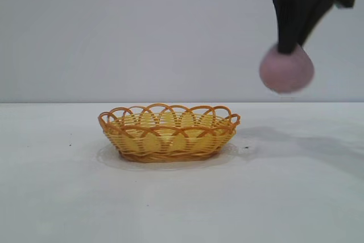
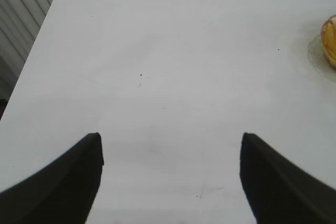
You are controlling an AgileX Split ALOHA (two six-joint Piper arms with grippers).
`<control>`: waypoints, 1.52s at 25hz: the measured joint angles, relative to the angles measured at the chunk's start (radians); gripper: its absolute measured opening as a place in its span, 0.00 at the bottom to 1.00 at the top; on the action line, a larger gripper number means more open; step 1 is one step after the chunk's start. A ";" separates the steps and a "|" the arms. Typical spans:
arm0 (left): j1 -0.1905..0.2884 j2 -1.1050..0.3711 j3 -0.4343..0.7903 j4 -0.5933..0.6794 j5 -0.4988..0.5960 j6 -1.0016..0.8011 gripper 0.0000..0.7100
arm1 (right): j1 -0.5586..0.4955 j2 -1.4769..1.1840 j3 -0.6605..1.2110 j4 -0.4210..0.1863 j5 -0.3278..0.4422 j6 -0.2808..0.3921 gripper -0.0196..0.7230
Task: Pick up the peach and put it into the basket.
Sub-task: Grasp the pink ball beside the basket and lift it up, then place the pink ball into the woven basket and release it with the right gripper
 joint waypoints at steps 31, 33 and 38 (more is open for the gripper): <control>0.000 0.000 0.000 0.000 0.000 0.000 0.68 | 0.239 0.323 -0.228 0.006 -0.031 0.000 0.18; 0.000 0.000 0.000 0.000 0.000 0.000 0.68 | 0.239 0.323 -0.228 0.006 -0.032 0.000 0.29; 0.000 0.000 0.000 0.000 0.000 0.000 0.68 | 0.239 0.323 -0.228 0.008 -0.031 0.000 0.46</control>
